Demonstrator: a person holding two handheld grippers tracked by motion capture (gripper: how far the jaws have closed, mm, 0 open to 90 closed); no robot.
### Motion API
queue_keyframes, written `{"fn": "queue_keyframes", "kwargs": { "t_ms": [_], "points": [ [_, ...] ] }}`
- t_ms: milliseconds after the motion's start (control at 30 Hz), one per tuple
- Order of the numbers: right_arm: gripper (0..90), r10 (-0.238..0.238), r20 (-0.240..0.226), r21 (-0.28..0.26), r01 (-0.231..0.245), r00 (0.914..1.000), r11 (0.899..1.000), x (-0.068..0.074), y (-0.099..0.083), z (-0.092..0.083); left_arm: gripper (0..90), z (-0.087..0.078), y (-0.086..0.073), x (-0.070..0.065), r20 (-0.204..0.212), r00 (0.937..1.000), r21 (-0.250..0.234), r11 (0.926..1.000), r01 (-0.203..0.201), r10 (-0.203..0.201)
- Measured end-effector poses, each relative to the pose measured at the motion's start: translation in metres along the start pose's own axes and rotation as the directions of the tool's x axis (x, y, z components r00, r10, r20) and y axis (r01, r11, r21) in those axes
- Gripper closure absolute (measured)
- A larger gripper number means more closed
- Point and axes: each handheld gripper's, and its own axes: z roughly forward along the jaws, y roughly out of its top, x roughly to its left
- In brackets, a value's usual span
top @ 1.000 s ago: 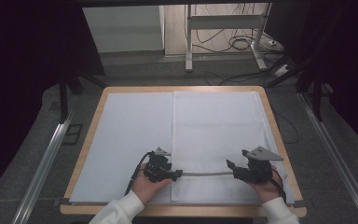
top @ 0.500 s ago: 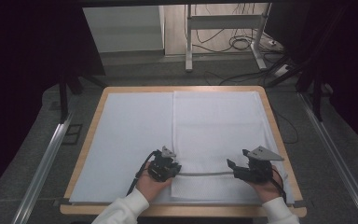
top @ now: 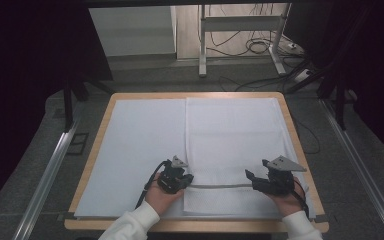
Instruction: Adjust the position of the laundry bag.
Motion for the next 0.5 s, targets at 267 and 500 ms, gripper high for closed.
{"fn": "queue_keyframes", "kwargs": {
  "t_ms": [267,500],
  "points": [
    [25.6,0.01,0.002,0.134,-0.01,0.9999,0.991,-0.02,0.015,-0.003,88.6,-0.001,-0.001,0.003,0.019,0.9992,-0.01,0.9994,0.034,-0.034],
    [32.6,0.076,0.113,0.268,-0.104,0.9907,0.958,-0.065,0.036,-0.01,88.9,-0.002,-0.001,0.004,0.019,0.9994,-0.004,0.9995,0.03,-0.03]
  ]
}}
